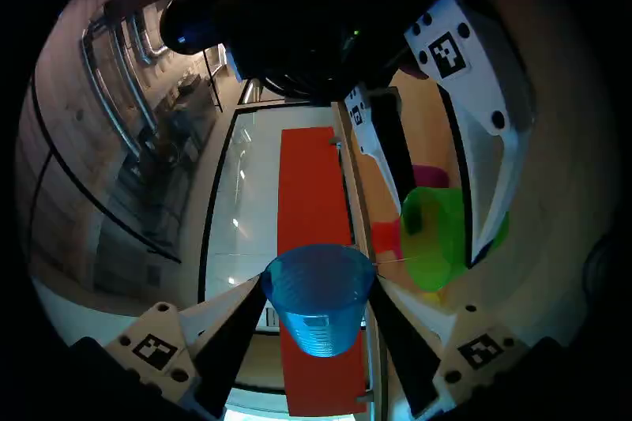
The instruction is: Pour water
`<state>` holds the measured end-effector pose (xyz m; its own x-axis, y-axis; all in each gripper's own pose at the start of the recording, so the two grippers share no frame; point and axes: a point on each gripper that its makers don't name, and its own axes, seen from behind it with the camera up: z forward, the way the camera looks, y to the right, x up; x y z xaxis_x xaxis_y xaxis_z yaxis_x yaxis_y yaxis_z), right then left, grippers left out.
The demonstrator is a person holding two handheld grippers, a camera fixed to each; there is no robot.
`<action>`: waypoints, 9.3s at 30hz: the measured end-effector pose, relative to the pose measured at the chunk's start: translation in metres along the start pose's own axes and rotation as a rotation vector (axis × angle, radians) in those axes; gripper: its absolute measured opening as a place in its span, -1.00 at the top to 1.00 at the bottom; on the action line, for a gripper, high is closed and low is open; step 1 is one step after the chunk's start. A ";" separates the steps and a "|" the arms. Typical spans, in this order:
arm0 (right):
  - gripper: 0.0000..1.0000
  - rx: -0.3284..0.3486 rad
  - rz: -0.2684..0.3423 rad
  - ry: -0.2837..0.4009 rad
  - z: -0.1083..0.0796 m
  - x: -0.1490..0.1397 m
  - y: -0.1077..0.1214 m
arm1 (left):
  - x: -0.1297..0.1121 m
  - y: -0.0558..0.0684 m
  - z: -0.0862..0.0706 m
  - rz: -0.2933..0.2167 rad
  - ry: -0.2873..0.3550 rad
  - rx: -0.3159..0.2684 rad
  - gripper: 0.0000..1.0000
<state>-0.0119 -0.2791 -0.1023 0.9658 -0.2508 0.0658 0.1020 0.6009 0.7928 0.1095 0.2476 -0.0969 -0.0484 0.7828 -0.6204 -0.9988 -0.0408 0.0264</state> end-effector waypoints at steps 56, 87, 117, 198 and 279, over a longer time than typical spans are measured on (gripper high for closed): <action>-0.83 -0.017 0.008 0.035 -0.002 0.012 0.005 | -0.060 0.023 0.015 -1.298 -0.062 -0.078 -0.75; -0.84 -0.015 0.017 -0.062 -0.004 -0.007 0.019 | -0.095 0.095 0.022 -1.431 -0.265 -0.229 -0.75; -0.84 0.015 0.023 -0.226 0.005 -0.057 0.045 | -0.100 0.164 0.035 -1.431 -0.349 -0.389 -0.75; -0.96 -0.025 0.073 -0.370 -0.011 -0.091 0.051 | -0.100 0.209 0.007 -1.436 -0.413 -0.520 -0.76; -0.95 -0.746 0.151 0.094 -0.169 -0.017 0.185 | -0.215 0.083 -0.115 -1.520 -0.512 0.306 -0.77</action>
<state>0.0308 -0.0356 -0.0588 0.9949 -0.0792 0.0625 0.0685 0.9851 0.1579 0.0371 0.0046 -0.0515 0.9910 0.1001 0.0891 -0.0863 0.9853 -0.1472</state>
